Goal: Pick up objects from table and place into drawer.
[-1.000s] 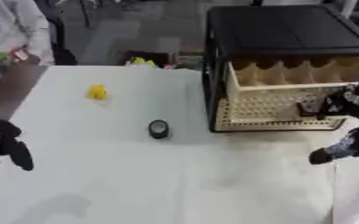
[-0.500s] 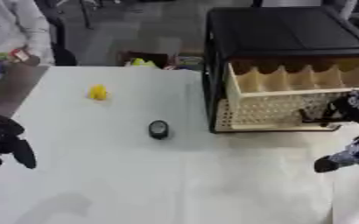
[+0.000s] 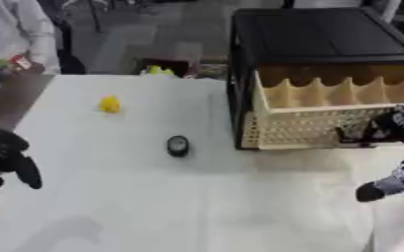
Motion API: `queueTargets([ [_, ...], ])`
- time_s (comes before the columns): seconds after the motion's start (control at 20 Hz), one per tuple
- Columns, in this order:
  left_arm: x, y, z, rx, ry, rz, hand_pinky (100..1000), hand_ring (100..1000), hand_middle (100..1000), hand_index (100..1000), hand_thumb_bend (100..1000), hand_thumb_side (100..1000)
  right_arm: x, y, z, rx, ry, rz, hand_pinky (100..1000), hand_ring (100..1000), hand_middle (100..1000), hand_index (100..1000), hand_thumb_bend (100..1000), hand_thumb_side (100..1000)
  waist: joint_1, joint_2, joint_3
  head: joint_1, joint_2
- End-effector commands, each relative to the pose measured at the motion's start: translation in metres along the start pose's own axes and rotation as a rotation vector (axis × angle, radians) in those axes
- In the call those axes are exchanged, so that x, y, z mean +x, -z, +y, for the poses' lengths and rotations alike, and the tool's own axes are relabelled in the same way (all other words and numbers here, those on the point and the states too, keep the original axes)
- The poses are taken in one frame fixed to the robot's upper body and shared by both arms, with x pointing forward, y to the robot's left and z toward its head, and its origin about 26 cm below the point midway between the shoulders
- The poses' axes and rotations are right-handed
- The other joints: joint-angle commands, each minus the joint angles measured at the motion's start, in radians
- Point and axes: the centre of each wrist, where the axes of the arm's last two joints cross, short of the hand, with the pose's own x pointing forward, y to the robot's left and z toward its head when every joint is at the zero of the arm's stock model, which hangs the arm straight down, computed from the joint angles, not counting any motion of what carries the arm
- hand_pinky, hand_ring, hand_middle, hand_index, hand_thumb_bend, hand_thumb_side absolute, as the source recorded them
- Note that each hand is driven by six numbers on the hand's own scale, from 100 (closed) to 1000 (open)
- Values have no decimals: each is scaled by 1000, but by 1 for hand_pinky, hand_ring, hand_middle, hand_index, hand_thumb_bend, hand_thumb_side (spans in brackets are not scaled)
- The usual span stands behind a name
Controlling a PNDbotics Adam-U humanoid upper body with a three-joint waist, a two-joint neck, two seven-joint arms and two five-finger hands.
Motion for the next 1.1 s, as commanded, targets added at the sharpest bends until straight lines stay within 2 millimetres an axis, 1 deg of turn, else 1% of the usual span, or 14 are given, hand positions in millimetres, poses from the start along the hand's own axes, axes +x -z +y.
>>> queueTargets([
  [0.05,9,3,5,-20,29,0,509,556,715,774,100,911,3,-8,-11,-9,-32,-7,100,100,100,620,1000,681,-3,-16,-3,2,-2],
  [0.55,9,3,5,-16,29,2,509,556,714,774,100,909,1,-11,-6,6,-3,-4,100,100,100,613,1000,641,-3,-19,-10,5,0],
  [1.1,10,3,6,-15,29,3,509,555,714,774,100,908,4,-15,-4,36,18,-32,100,100,100,609,1000,629,-4,-20,-13,7,-1],
])
